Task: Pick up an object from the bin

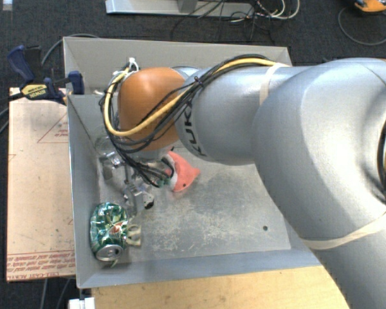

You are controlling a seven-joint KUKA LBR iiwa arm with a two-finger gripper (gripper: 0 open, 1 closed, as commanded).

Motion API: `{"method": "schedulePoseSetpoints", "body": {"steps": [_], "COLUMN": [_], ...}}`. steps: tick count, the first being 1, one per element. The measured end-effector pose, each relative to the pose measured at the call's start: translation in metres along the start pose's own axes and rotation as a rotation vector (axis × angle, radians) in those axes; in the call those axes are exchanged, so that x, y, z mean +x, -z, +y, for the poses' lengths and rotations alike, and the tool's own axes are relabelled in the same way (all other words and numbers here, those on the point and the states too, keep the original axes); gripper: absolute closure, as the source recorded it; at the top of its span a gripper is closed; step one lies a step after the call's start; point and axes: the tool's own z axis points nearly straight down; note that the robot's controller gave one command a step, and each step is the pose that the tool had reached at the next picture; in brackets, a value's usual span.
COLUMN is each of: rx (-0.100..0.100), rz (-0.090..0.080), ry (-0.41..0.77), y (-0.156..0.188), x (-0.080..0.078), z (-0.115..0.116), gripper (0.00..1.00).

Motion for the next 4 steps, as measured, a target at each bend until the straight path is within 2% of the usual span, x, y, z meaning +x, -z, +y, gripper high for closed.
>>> {"method": "schedulePoseSetpoints", "body": {"steps": [1, 2, 3, 4], "rx": [0.0, 0.0, 0.0, 0.0], "rz": [0.005, -0.003, 0.004, 0.004], "ry": [0.039, 0.189, -0.478, -0.479], "y": [-0.011, 0.012, -0.012, -0.012], "x": [-0.002, -0.006, 0.061, 0.061], "z": [0.004, -0.002, -0.031, -0.031], "gripper": [0.0, 0.0, 1.0, 1.0]}}
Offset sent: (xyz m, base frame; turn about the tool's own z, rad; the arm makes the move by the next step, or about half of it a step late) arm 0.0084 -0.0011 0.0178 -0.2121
